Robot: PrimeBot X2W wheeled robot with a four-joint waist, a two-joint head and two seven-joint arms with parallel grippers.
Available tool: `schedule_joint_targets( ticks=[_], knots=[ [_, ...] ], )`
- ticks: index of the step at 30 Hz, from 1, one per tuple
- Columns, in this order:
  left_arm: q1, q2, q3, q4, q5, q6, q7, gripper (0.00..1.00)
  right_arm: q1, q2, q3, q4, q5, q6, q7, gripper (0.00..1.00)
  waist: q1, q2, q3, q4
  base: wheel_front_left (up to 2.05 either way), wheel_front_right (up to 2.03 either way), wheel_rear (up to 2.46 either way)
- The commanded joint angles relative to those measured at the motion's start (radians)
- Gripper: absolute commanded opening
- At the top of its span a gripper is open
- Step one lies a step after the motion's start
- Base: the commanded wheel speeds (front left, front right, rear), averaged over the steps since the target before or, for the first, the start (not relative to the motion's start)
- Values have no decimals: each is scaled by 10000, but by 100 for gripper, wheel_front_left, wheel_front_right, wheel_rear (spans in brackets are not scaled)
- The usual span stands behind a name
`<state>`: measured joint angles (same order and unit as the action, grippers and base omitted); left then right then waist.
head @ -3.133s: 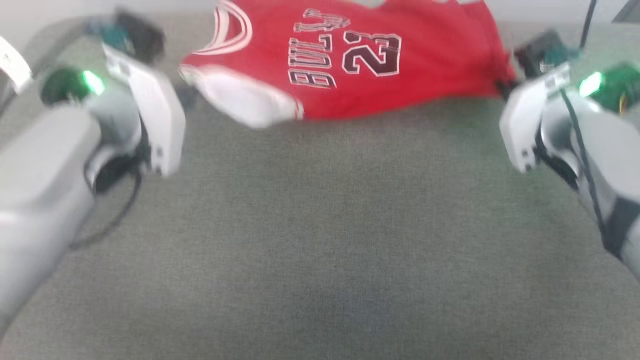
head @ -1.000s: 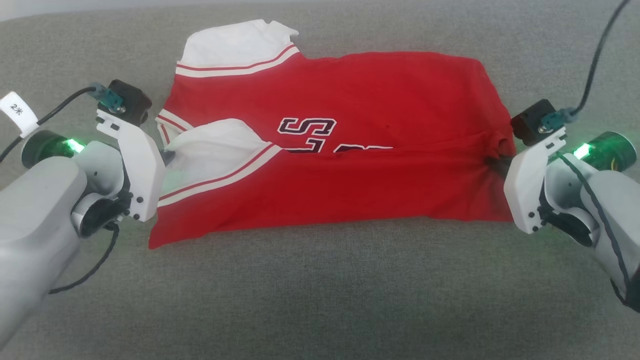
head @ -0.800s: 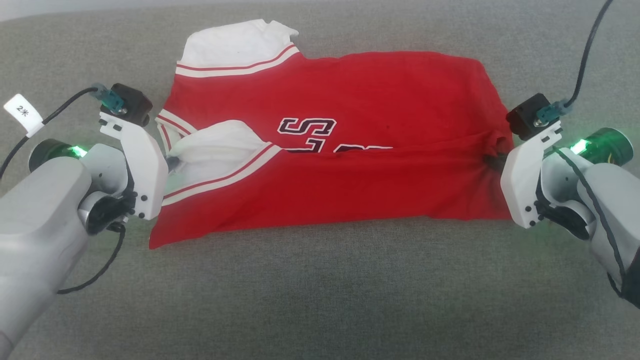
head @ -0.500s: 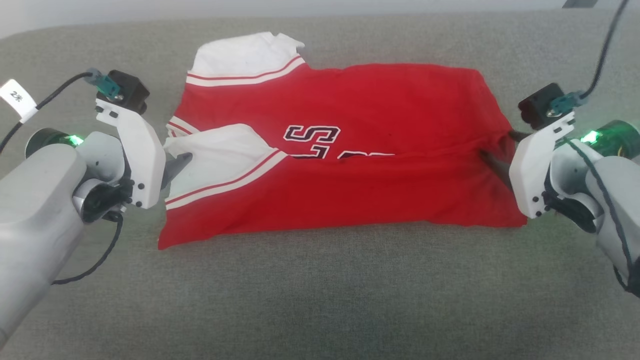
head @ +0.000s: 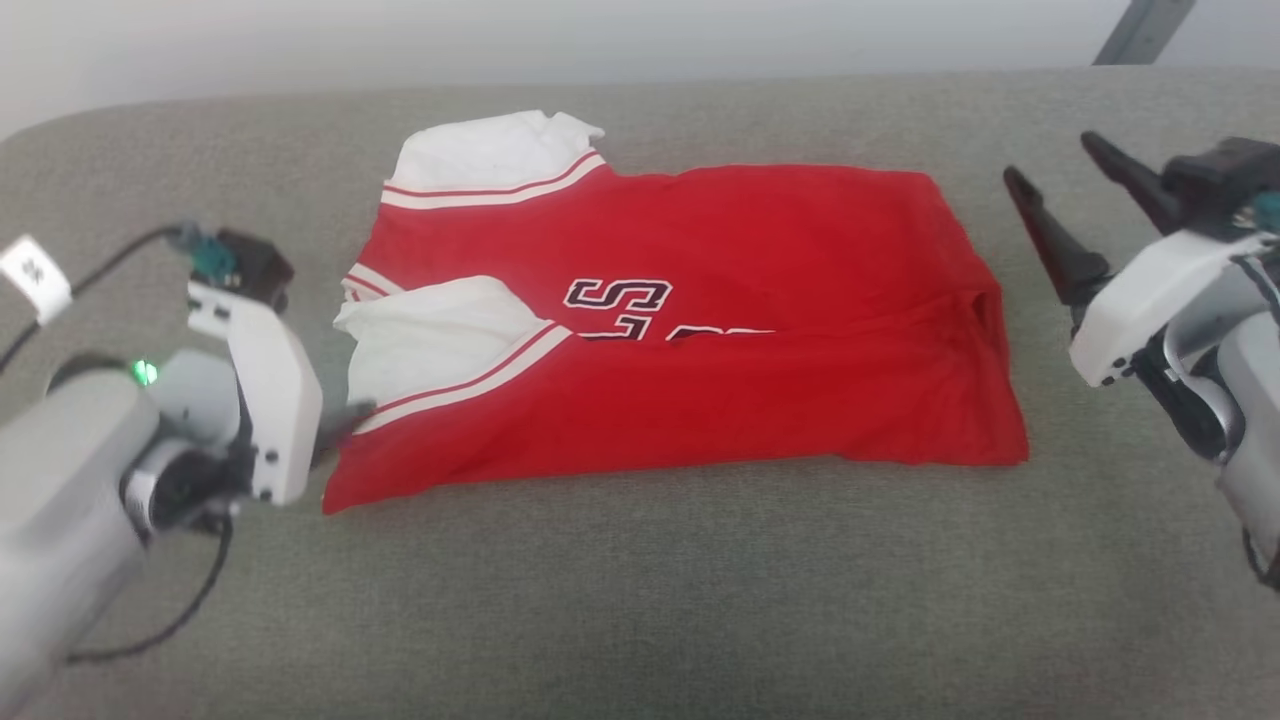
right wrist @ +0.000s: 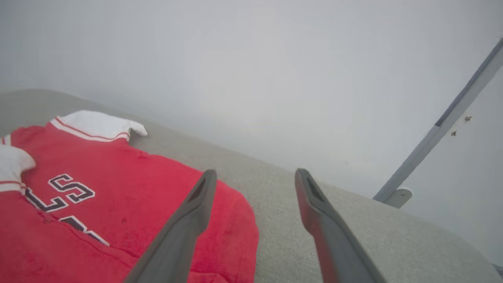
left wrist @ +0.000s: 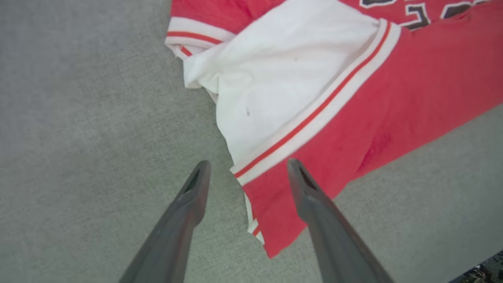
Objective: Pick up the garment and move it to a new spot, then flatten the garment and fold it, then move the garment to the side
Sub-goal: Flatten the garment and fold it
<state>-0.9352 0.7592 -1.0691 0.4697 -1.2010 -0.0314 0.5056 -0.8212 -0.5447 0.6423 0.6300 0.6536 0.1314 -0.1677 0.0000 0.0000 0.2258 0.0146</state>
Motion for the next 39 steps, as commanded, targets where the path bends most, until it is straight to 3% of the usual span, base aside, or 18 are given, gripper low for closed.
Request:
schedule_joint_targets(
  ticks=[1,5,13,17,22,23,24,25,29,32,39],
  knots=[
    [402,193,6,-358,-227,254,36,100,358,166,-589,-13,-265,-15,-425,100,0,0,-74,-107,0,0,0],
    [899,518,37,-836,-444,766,127,100,799,406,-1714,-233,-976,-15,-810,100,0,0,-98,-265,0,0,0],
    [1617,810,165,-1218,-848,1581,-41,100,2586,1590,-4766,-1922,-2950,-15,-977,100,0,0,56,-565,0,0,0],
    [1814,594,229,-752,-1047,1740,-86,100,3383,2160,-5543,-2837,-3651,-13,-772,100,0,0,147,-683,0,0,0],
    [2003,111,232,-51,-1412,1583,-22,100,4094,2604,-6071,-3872,-4039,-15,-159,100,0,0,256,-764,0,0,0],
    [2023,14,248,101,-1523,1554,18,82,4229,2689,-6107,-4018,-3988,-15,35,100,0,0,278,-761,0,0,0],
    [2016,-67,189,192,-1442,1420,79,13,4356,2738,-6095,-4176,-3901,-13,243,100,0,0,299,-762,0,0,0],
    [2002,-164,156,293,-1465,1338,116,0,4445,2767,-6113,-4334,-3810,-13,448,100,0,0,322,-757,0,0,0],
    [1919,-380,148,587,-1480,1062,88,0,4782,2712,-5903,-4598,-3196,-13,1909,100,0,0,401,-679,0,0,0],
    [1749,-613,126,784,-1411,882,40,0,5057,2415,-5514,-4614,-2646,-13,3752,100,0,0,476,-546,0,0,0],
    [1480,-965,46,925,-1226,634,-32,0,5026,1988,-5184,-4455,-1984,-12,6273,100,0,0,659,-215,0,0,0]
  ],
)
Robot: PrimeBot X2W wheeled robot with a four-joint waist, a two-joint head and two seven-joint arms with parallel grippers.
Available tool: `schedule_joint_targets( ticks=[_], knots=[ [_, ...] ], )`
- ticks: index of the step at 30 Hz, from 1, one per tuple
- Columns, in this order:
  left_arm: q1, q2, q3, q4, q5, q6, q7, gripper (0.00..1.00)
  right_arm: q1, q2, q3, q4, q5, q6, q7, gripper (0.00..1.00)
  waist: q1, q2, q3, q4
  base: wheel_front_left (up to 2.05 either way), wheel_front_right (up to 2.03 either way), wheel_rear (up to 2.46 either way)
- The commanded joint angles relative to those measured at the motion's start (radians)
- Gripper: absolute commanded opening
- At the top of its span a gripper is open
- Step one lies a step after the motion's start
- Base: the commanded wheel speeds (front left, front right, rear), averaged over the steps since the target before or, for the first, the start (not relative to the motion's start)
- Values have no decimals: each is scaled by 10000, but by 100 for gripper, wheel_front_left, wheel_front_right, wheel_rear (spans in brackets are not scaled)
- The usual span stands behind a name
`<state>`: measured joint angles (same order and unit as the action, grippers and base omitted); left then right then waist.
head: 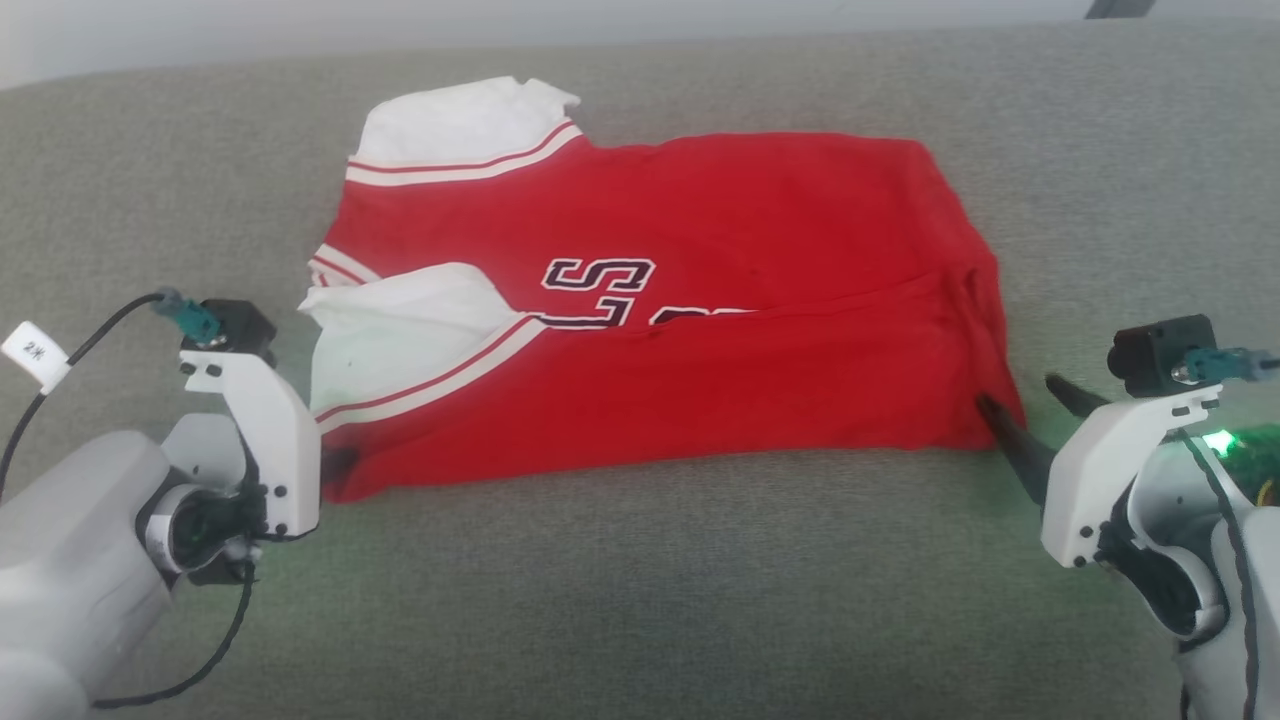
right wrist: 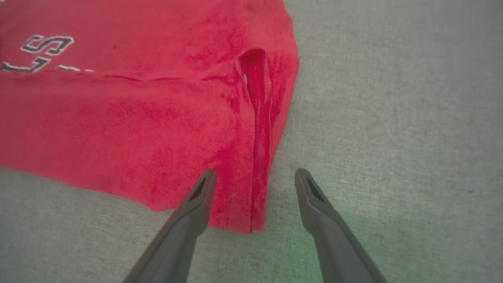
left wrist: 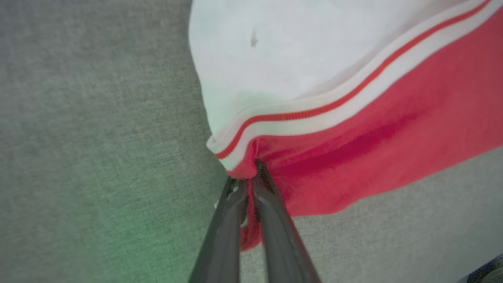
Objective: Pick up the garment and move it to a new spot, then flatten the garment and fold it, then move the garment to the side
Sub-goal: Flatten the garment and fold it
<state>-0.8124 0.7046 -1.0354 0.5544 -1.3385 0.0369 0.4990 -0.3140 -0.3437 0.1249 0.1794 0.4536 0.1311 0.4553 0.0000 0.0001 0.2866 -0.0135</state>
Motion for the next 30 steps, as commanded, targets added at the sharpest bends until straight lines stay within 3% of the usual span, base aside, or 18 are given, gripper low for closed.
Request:
schedule_joint_targets(
  ticks=[1,11,12,13,14,23,30],
  knots=[
    [228,-460,-287,79,160,-71,4,0,-116,-79,46,70,57,-8,331,100,0,-1,90,116,0,0,0],
    [-110,-755,-312,137,304,-292,-126,0,-789,-22,372,1023,349,-3,2181,100,0,-1,442,483,0,0,0],
    [-147,-796,-315,153,317,-310,-137,0,-828,-59,495,1198,303,-3,2373,85,0,-1,466,519,0,0,0],
    [-162,-820,-311,180,317,-335,-166,0,-892,-103,625,1358,205,-3,2508,31,0,-1,478,548,0,0,0],
    [-187,-847,-314,201,347,-356,-174,0,-940,-163,761,1431,167,-3,2566,0,0,-1,491,582,0,0,0],
    [-284,-618,-310,145,384,-418,-57,0,-1154,-646,861,1425,377,-6,2588,0,0,-1,227,750,0,0,0],
    [-159,72,-373,-747,382,183,491,0,-781,-1339,1092,514,1008,-6,3003,0,0,-1,-154,860,0,0,0]
  ],
)
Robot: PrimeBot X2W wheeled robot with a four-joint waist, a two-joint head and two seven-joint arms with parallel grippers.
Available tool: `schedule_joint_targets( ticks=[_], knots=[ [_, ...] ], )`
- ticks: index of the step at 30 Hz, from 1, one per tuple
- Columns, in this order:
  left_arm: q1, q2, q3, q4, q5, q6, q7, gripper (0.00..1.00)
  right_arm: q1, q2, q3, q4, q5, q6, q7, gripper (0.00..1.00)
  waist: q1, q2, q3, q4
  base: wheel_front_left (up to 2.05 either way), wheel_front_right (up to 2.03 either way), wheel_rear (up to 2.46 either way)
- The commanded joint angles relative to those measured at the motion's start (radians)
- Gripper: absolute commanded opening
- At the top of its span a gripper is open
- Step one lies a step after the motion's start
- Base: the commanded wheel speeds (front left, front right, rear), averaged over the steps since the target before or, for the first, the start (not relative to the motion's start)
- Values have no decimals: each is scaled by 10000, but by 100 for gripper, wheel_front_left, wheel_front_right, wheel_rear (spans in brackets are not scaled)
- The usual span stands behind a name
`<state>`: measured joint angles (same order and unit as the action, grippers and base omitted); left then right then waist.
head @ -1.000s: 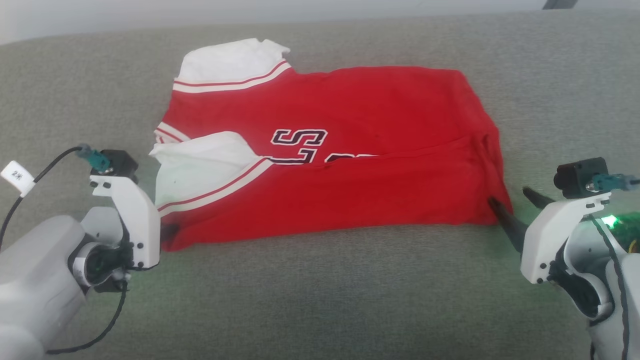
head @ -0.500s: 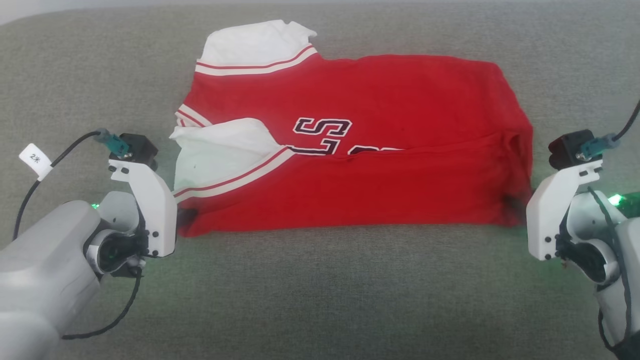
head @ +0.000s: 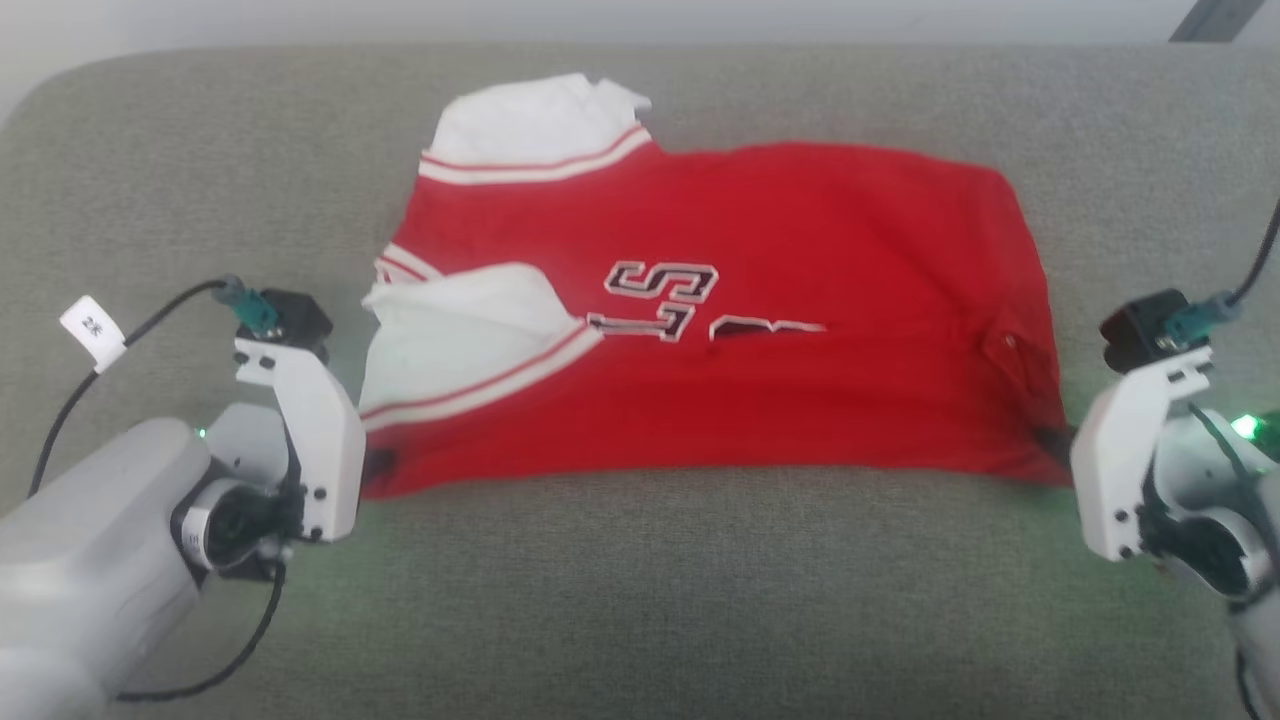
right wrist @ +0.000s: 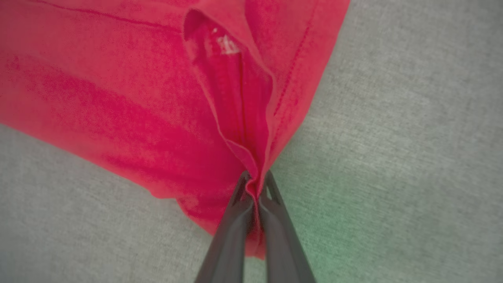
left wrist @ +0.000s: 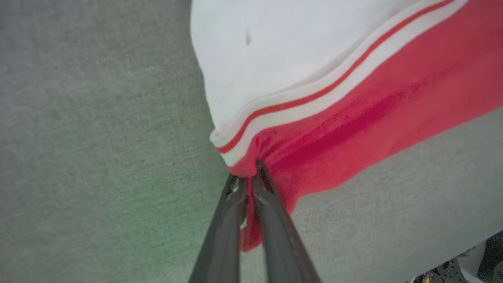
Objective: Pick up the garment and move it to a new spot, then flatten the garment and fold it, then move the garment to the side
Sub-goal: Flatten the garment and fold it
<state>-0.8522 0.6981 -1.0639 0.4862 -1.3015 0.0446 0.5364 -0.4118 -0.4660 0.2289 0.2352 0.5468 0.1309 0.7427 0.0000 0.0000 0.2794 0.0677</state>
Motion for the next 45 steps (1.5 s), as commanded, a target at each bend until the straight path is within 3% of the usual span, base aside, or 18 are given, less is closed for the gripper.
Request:
schedule_joint_targets(
  ticks=[1,10,16,21,23,24,25,26,33,39,45],
  knots=[
    [254,238,-111,-267,8,234,212,0,295,-231,46,-188,173,-4,194,0,0,0,-123,77,0,0,0],
    [967,1390,-228,-2716,-17,1469,606,0,1479,-1027,-439,-1300,713,-10,980,0,0,0,-319,260,0,0,0],
    [1703,1871,-351,-4056,-199,2185,575,0,2358,-915,-932,-1947,790,-10,1380,0,0,0,-330,260,0,0,0],
    [1993,1868,-449,-4265,-241,2336,478,0,2654,-625,-973,-2008,550,-9,1352,0,0,0,-300,213,0,0,0],
    [2006,1800,-434,-4198,-181,2300,354,56,2646,-483,-925,-1912,423,-9,1291,2,0,0,-295,167,0,0,0],
    [1993,1798,-434,-4142,-113,2308,315,96,2598,-399,-906,-1854,423,-9,1205,24,0,0,-295,142,0,0,0],
    [1972,1785,-425,-4105,-107,2312,303,100,2538,-354,-869,-1818,389,-9,1154,55,0,0,-296,121,0,0,0],
    [1925,1788,-402,-4095,-129,2318,341,100,2483,-307,-856,-1801,381,-6,1068,100,0,0,-301,98,0,0,0],
    [1255,2277,-69,-4654,111,2454,464,100,2174,-173,-1055,-2069,441,-6,543,100,0,0,-407,-78,0,0,0],
    [276,2767,251,-5170,741,2421,484,100,1782,44,-1314,-2738,14,-4,-711,100,0,0,-343,-339,0,0,0],
    [-878,2454,502,-4460,1560,1620,21,100,1126,594,-1502,-3172,-710,-3,-2787,100,0,0,-48,-837,0,0,0]
  ],
)
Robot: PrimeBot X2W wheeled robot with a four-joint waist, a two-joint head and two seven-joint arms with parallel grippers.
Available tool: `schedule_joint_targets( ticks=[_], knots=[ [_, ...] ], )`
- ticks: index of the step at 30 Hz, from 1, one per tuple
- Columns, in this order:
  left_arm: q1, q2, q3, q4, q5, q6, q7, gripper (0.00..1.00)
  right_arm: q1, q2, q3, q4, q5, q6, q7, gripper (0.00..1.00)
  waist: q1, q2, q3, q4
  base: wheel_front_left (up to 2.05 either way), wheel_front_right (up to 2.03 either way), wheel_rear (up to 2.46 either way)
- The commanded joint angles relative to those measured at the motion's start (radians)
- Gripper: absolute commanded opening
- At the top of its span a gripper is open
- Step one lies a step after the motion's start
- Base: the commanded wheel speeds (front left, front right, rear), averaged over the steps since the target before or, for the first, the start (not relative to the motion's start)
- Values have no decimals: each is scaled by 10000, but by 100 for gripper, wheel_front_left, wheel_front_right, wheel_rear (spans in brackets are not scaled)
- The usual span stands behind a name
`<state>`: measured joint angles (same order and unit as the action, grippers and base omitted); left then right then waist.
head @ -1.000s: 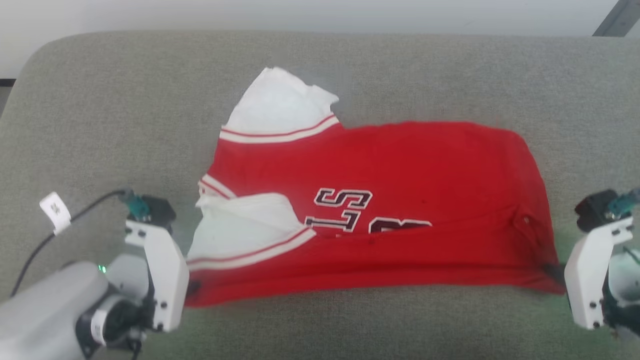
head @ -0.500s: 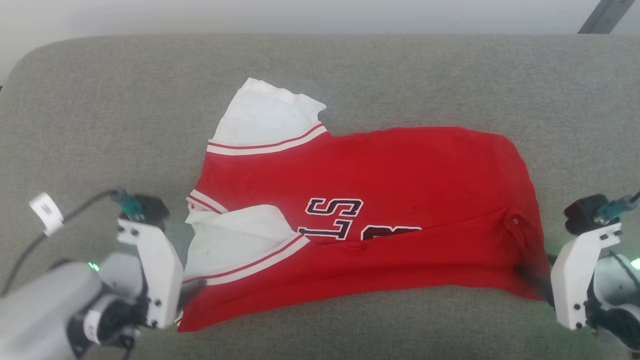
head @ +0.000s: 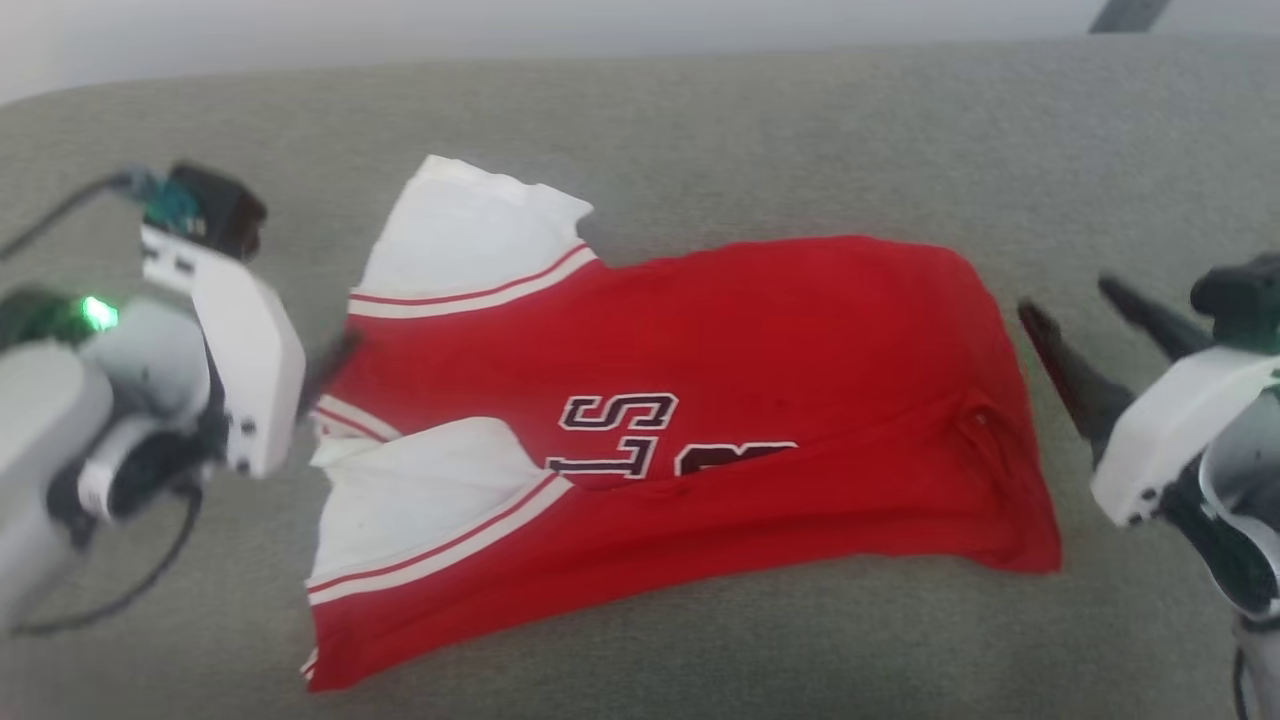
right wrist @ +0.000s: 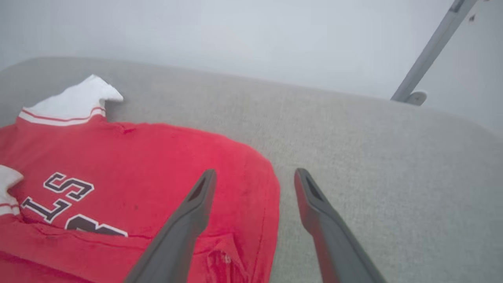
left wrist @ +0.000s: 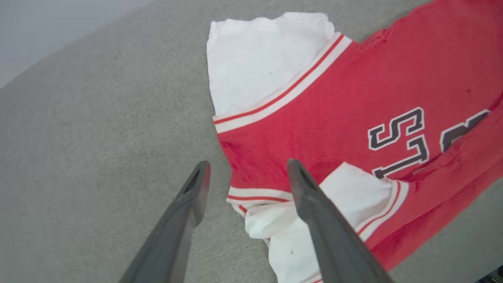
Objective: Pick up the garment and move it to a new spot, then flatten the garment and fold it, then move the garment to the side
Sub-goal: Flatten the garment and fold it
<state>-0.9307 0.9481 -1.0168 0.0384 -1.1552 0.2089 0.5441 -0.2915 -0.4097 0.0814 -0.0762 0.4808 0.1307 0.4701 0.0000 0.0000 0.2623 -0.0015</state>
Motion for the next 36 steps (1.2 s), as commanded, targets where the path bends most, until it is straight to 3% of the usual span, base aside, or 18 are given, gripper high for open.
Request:
schedule_joint_targets(
  ticks=[1,9,12,20,25,31,32,33,34,36],
  knots=[
    [-286,-147,92,256,188,-153,-134,100,-196,127,-13,-100,-178,-1,-443,100,0,0,197,-251,0,0,0],
    [-1908,-758,395,2523,779,-1351,-570,100,-1210,1344,-165,226,-1341,-1,-3893,100,0,0,1200,-1453,0,0,0],
    [-2395,-941,474,3411,843,-1680,-660,100,-1450,1665,-172,514,-1515,1,-4519,100,0,0,1544,-1793,0,0,0],
    [-3281,-1247,500,5543,875,-2391,-381,100,-1800,2080,96,1145,-1485,-1,-5152,100,0,0,2240,-2470,0,0,0],
    [-3523,-1379,525,6470,623,-2541,3,100,-1860,2081,242,1330,-1443,-1,-5178,100,0,0,2483,-2616,0,0,0],
    [-3272,-1868,417,7522,63,-2375,1286,100,-1975,2002,399,1505,-1243,-1,-4877,100,0,0,2645,-2643,0,0,0],
    [-3241,-1931,385,7649,-34,-2356,1508,59,-2002,1951,491,1549,-1203,-1,-4715,100,0,0,2659,-2640,0,0,0],
    [-3202,-2005,381,7751,-119,-2316,1705,8,-2058,1891,580,1578,-1165,-1,-4574,100,0,0,2673,-2638,0,0,0],
    [-3167,-2064,356,7820,-127,-2294,1860,0,-2115,1874,633,1627,-1054,-1,-4392,100,0,0,2688,-2634,0,0,0],
    [-3130,-2153,240,7904,-117,-2352,2056,0,-2291,1769,791,1682,-940,-1,-4012,100,0,0,2726,-2613,0,0,0]
  ],
)
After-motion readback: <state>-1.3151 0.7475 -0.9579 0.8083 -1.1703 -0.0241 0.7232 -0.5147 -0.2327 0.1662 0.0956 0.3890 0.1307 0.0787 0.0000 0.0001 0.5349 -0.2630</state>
